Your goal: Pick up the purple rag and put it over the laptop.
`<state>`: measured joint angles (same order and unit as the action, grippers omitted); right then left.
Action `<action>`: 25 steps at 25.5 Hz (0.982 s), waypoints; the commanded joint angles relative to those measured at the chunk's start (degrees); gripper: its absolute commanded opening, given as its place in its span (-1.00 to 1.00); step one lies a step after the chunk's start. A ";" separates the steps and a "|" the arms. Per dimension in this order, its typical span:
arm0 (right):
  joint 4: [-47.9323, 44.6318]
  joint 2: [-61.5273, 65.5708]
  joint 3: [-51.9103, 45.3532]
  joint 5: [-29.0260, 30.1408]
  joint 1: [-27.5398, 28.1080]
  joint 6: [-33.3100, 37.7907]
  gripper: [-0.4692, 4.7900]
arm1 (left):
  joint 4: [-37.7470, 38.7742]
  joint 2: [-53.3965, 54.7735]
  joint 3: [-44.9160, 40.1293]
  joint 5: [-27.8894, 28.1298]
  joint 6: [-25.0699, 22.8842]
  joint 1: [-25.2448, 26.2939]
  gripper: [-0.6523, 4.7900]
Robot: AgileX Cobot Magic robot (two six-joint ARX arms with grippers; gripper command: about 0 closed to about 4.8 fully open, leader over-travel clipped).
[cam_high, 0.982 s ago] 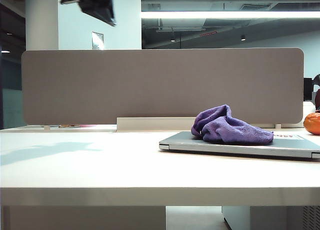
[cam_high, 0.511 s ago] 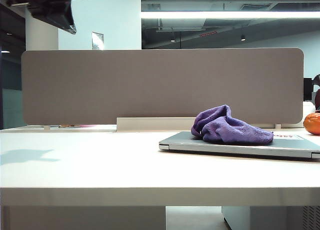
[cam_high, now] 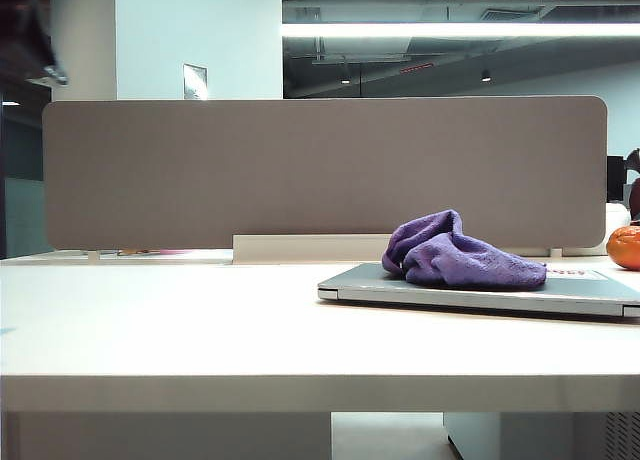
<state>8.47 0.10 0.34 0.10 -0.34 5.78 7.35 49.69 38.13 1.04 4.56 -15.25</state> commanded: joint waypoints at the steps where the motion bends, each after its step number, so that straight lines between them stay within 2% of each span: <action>1: -0.94 -0.11 -0.31 0.02 0.02 0.09 -0.85 | -0.79 -8.48 -5.79 -0.94 3.48 -0.04 -0.78; 4: -0.94 -0.11 -0.31 0.04 0.02 0.09 -0.85 | 0.17 -14.21 -8.87 -0.92 3.39 -0.02 -0.78; 8: -0.96 -0.11 -0.31 0.02 0.02 0.09 -0.85 | 6.36 -19.37 -9.14 -0.85 3.37 -0.04 -0.78; 14: -0.96 -0.11 -0.31 0.02 -0.02 0.09 -0.85 | 5.81 -19.93 -9.16 -0.70 2.69 -0.04 -0.78; 18: -0.96 -0.11 -0.31 0.04 -0.02 0.09 -0.85 | 5.51 -19.78 -9.86 5.51 -1.07 -0.02 -0.78; 20: -0.96 -0.11 -0.31 0.04 -0.02 0.09 -0.85 | 1.31 -20.22 -12.79 6.73 -1.11 2.38 -0.78; 22: -0.96 -0.11 -0.31 0.02 -0.02 0.09 -0.85 | -4.59 -22.23 -17.84 2.47 -0.83 6.51 -0.78; 25: -0.96 -0.11 -0.31 0.04 -0.02 0.09 -0.85 | -11.45 -26.84 -25.16 0.07 -0.92 10.01 -0.78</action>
<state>8.49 0.10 0.34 0.19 -0.34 5.78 -0.19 24.40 14.63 1.93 3.86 -5.89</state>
